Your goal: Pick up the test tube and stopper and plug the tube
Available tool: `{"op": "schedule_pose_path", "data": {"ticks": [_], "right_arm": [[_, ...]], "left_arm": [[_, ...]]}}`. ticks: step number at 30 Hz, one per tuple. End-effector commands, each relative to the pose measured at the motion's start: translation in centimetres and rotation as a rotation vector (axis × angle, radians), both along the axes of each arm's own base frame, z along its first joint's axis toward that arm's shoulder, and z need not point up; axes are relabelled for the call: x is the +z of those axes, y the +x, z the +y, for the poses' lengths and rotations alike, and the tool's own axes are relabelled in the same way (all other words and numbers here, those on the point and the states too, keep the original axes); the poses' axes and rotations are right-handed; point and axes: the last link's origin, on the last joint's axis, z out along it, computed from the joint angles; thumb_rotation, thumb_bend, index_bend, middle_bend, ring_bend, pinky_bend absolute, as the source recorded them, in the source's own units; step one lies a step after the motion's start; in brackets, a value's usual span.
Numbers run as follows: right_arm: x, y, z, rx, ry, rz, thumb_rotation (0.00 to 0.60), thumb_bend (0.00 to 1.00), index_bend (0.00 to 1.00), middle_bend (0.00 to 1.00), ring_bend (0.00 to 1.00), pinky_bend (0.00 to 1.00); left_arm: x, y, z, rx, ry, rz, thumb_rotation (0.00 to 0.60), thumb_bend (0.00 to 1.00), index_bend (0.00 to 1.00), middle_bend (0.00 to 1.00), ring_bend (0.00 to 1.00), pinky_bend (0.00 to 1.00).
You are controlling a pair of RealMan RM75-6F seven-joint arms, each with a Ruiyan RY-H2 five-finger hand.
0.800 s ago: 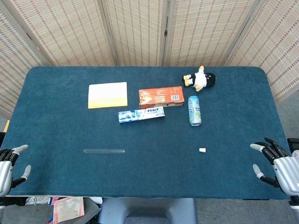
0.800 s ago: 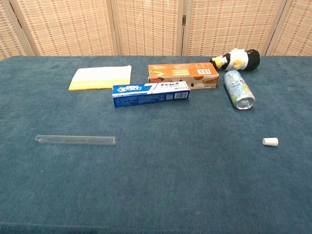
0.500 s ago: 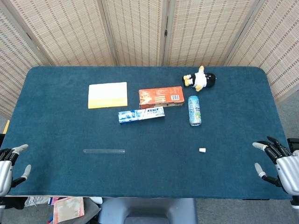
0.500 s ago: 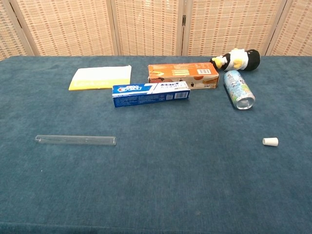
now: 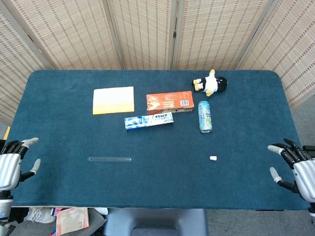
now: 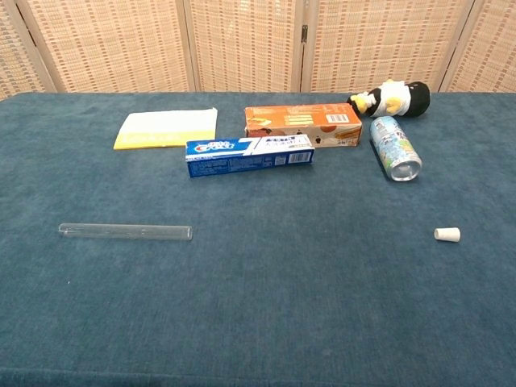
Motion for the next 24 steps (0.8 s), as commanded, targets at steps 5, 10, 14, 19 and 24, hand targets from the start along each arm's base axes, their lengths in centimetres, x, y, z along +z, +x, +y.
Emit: {"op": "schedule_pose_path", "data": {"ticks": [5, 10, 14, 19, 24], "right_arm": [[-0.1, -0.3, -0.7, -0.005, 0.007, -0.006, 0.6, 0.38, 0.24, 0.24, 0.1, 0.23], [-0.1, -0.4, -1.3, -0.008, 0.014, -0.002, 0.6, 0.38, 0.24, 0.24, 0.1, 0.23], [-0.2, -0.6, -1.8, -0.018, 0.03, 0.006, 0.6, 0.38, 0.24, 0.24, 0.1, 0.23], [0.0, -0.4, -2.3, -0.014, 0.029, 0.015, 0.6, 0.38, 0.24, 0.24, 0.1, 0.23], [0.1, -0.2, -2.7, -0.011, 0.034, 0.022, 0.6, 0.38, 0.24, 0.24, 0.1, 0.23]], "left_arm": [[-1.8, 2.3, 4.2, -0.04, -0.085, 0.017, 0.6, 0.36, 0.23, 0.41, 0.48, 0.51], [-3.8, 4.1, 6.2, -0.068, -0.163, 0.063, 0.6, 0.34, 0.27, 0.66, 0.73, 0.86], [-5.9, 5.5, 7.3, -0.085, -0.235, 0.097, 0.6, 0.33, 0.32, 0.82, 0.86, 0.99], [-8.2, 7.1, 7.9, -0.1, -0.315, 0.142, 0.6, 0.33, 0.31, 0.9, 0.92, 1.0], [-10.3, 8.4, 8.3, -0.112, -0.373, 0.166, 0.6, 0.33, 0.33, 0.93, 0.95, 1.0]]}}
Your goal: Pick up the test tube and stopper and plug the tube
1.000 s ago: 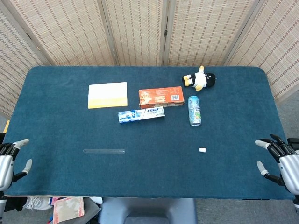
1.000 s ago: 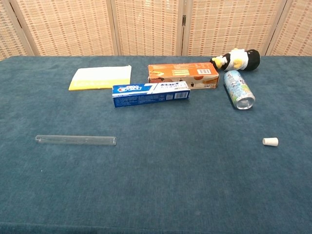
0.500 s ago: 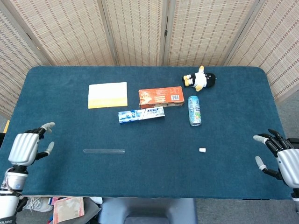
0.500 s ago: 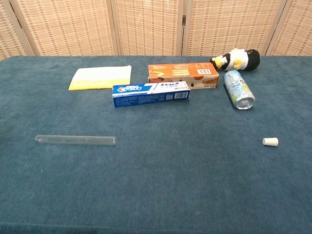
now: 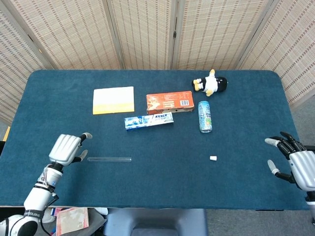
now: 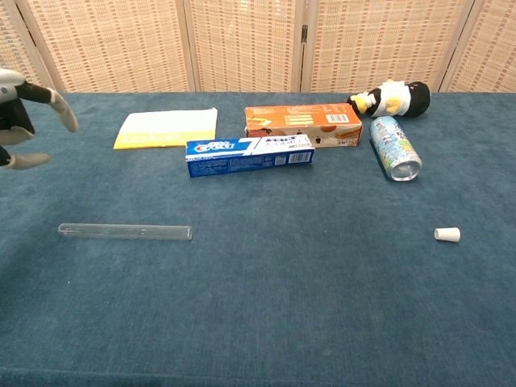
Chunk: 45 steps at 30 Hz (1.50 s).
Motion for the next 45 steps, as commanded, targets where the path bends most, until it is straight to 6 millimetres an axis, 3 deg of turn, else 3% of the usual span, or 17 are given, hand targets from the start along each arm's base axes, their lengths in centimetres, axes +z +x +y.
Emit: {"op": "schedule_pose_path", "data": {"ticks": [1, 20, 32, 45], "right_arm": [[0.0, 0.1, -0.1, 0.001, 0.002, 0.003, 0.6, 0.38, 0.24, 0.24, 0.1, 0.23], [-0.1, -0.3, 0.2, -0.013, 0.007, 0.001, 0.6, 0.38, 0.24, 0.24, 0.1, 0.23], [0.0, -0.8, 0.3, -0.02, 0.005, -0.007, 0.6, 0.38, 0.24, 0.24, 0.1, 0.23], [0.1, -1.2, 0.3, -0.03, 0.008, -0.01, 0.6, 0.38, 0.24, 0.24, 0.1, 0.23]], "left_arm": [[-1.8, 1.0, 0.2, -0.008, -0.05, 0.012, 0.6, 0.33, 0.33, 0.94, 0.96, 1.0], [-8.2, 3.1, 0.2, 0.045, -0.166, 0.064, 0.6, 0.31, 0.42, 0.97, 0.99, 1.0], [-10.5, 3.4, 0.3, 0.096, -0.193, 0.091, 0.6, 0.31, 0.43, 0.98, 0.99, 1.0], [-11.7, 3.2, 1.2, 0.147, -0.199, 0.109, 0.6, 0.31, 0.44, 0.98, 0.99, 1.0]]}}
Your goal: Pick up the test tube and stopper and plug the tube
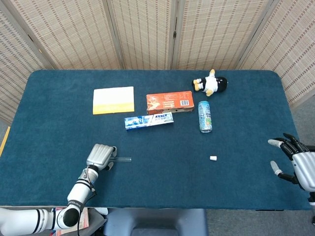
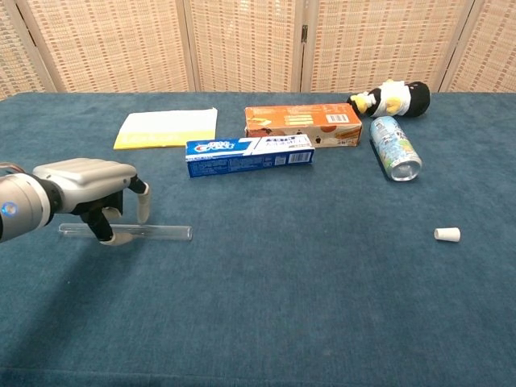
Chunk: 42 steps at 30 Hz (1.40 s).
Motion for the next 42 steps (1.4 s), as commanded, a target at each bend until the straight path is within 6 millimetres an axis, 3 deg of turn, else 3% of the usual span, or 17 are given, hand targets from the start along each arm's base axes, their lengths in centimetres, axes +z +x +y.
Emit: {"op": "schedule_pose_path", "data": {"ticks": [1, 29, 42], "right_arm": [[0.0, 0.0, 0.0, -0.001, 0.0, 0.0, 0.6, 0.38, 0.24, 0.24, 0.1, 0.23], [0.0, -0.1, -0.1, -0.008, 0.004, 0.001, 0.6, 0.37, 0.24, 0.24, 0.1, 0.23], [0.3, 0.3, 0.0, -0.01, 0.004, 0.025, 0.6, 0.37, 0.24, 0.24, 0.11, 0.23]], "left_arm": [[-0.3, 0.0, 0.1, 0.009, -0.008, 0.0, 0.6, 0.31, 0.44, 0.98, 0.99, 1.0], [-0.4, -1.0, 0.6, 0.042, -0.001, 0.019, 0.6, 0.32, 0.53, 0.99, 1.0, 1.0], [1.9, -2.4, 0.3, -0.005, 0.097, -0.05, 0.6, 0.33, 0.59, 1.0, 1.0, 1.0]]}}
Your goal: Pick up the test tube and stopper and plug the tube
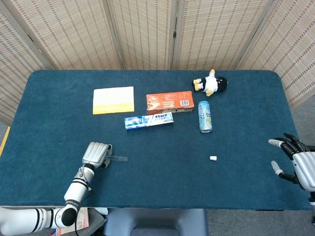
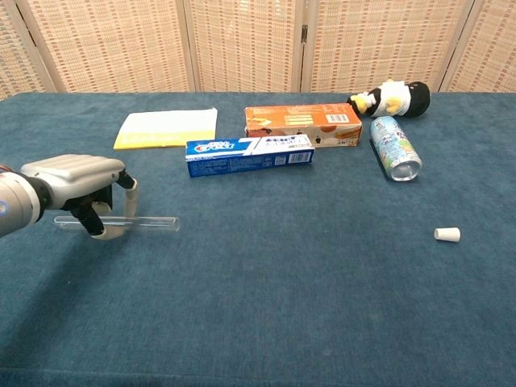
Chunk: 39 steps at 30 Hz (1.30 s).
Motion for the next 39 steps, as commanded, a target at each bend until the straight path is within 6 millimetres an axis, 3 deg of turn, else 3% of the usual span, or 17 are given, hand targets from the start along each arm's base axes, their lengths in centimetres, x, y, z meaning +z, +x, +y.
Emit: {"op": "schedule_pose_path", "data": {"ticks": [1, 7, 12, 19, 25, 32, 39], "right_arm": [[0.1, 0.2, 0.0, -0.002, 0.004, 0.02, 0.6, 0.37, 0.24, 0.25, 0.11, 0.24], [-0.5, 1.1, -0.4, -0.011, 0.058, 0.118, 0.6, 0.39, 0.24, 0.29, 0.22, 0.33], [-1.7, 2.5, -1.3, 0.004, 0.13, 0.2, 0.6, 0.52, 0.24, 0.39, 0.4, 0.49], [-4.7, 3.7, -3.3, 0.008, 0.273, 0.253, 0.6, 0.63, 0.24, 0.71, 0.73, 0.74], [-7.9, 3.9, -5.0, -0.014, 0.415, 0.235, 0.6, 0.78, 0.24, 0.89, 0.91, 0.92], [-10.7, 3.4, -6.3, -0.057, 0.529, 0.23, 0.6, 0.97, 0.24, 0.99, 1.0, 1.0], [-12.1, 2.2, -7.1, -0.121, 0.585, 0.238, 0.6, 1.0, 0.24, 1.0, 1.0, 1.0]], "left_arm": [[1.4, -0.9, -0.2, -0.011, 0.043, -0.031, 0.6, 0.33, 0.59, 1.0, 1.0, 1.0], [4.2, -1.1, -0.6, -0.06, 0.091, -0.084, 0.6, 0.33, 0.59, 1.0, 1.0, 1.0], [6.3, -1.2, -1.1, -0.098, 0.127, -0.091, 0.6, 0.33, 0.59, 1.0, 1.0, 1.0], [7.9, -0.9, -2.3, -0.126, 0.139, -0.108, 0.6, 0.33, 0.59, 1.0, 1.0, 1.0], [8.5, -0.5, -3.3, -0.147, 0.128, -0.118, 0.6, 0.33, 0.59, 1.0, 1.0, 1.0], [8.6, -0.3, -3.7, -0.156, 0.11, -0.12, 0.6, 0.33, 0.59, 1.0, 1.0, 1.0], [8.4, -0.4, -4.0, -0.152, 0.096, -0.116, 0.6, 0.33, 0.59, 1.0, 1.0, 1.0]]}}
